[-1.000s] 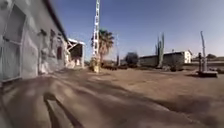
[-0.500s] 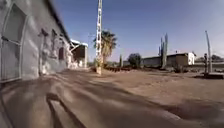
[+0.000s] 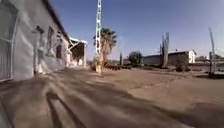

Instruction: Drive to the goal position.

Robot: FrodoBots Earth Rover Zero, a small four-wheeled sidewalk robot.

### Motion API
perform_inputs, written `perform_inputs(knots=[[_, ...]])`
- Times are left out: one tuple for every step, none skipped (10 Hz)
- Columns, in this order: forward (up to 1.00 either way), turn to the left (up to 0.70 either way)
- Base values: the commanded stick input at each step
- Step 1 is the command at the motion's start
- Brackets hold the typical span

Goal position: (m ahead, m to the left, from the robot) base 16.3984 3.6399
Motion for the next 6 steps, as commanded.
perform_inputs(knots=[[0.7,0.14],[0.7,0.14],[0.7,0.14],[0.7,0.14],[0.7,0.14],[0.7,0.14]])
